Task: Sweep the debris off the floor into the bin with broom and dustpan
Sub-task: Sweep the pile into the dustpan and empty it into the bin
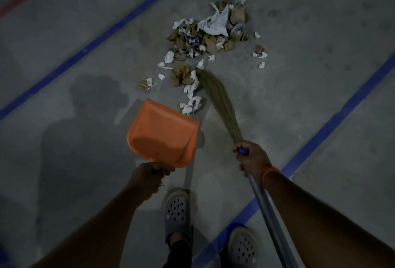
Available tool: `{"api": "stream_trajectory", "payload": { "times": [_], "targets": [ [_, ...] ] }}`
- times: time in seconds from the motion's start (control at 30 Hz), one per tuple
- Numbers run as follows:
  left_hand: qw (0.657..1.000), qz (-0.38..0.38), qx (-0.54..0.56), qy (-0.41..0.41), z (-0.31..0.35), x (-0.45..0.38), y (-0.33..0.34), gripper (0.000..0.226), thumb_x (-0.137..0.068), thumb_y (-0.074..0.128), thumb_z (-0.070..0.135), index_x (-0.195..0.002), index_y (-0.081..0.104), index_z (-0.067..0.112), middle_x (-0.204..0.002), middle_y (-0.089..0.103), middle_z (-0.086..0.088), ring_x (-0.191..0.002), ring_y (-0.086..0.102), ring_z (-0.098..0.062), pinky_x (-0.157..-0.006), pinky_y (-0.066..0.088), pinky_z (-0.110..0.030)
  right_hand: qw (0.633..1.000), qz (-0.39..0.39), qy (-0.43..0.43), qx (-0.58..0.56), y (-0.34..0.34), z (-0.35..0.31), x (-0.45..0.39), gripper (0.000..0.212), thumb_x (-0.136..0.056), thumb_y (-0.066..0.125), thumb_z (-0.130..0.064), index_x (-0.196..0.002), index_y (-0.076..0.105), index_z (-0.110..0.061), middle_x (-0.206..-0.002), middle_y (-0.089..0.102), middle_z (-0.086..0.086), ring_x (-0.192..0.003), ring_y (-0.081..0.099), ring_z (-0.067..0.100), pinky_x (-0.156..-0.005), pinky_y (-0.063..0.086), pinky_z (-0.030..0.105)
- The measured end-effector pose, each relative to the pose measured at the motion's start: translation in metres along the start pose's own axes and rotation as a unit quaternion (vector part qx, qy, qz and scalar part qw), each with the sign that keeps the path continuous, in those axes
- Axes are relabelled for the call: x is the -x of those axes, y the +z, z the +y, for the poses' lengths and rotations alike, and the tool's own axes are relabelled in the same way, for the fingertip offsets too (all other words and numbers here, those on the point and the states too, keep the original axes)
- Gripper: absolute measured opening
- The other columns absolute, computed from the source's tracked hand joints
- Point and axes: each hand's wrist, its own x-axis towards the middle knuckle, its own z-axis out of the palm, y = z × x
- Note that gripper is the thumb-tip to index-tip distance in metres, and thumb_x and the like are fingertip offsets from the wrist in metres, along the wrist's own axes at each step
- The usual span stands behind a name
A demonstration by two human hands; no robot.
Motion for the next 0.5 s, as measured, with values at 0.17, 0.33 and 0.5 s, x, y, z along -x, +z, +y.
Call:
{"api": "stream_trajectory", "payload": {
  "times": [0.17,0.33,0.5],
  "targets": [
    [0.999,-0.021,0.024,0.015,0.029,0.000,-0.005,0.035,-0.099,0.046,-0.008,-0.094,0.078,0.007,-0.089,0.068,-0.007,-0.048,0.045,-0.013,-0.043,0.035,-0.023,0.998,0.044,-0.014,0.036,-0.048,-0.020,-0.002,0.014,-0.088,0.065,-0.008,-0.088,0.068,-0.021,-0.077,0.066,0.015,-0.048,0.059,0.023,-0.045,0.050,0.031],
    [0.998,-0.044,0.008,0.044,0.061,-0.009,-0.005,0.036,-0.099,0.048,-0.006,-0.093,0.079,0.010,-0.089,0.069,-0.005,-0.052,0.046,-0.016,-0.046,0.036,-0.025,0.994,0.094,-0.017,0.055,-0.101,-0.035,-0.018,0.016,-0.089,0.064,-0.010,-0.083,0.067,-0.025,-0.075,0.064,0.012,-0.050,0.059,0.024,-0.047,0.050,0.032],
    [0.996,-0.060,0.022,0.065,0.082,-0.032,0.015,0.035,-0.100,0.048,-0.004,-0.095,0.079,0.011,-0.090,0.069,-0.004,-0.050,0.045,-0.014,-0.047,0.037,-0.026,0.989,0.131,0.005,0.070,-0.150,-0.040,-0.067,0.014,-0.090,0.062,-0.010,-0.083,0.067,-0.021,-0.077,0.065,0.010,-0.053,0.061,0.027,-0.051,0.053,0.033]
  ]
}}
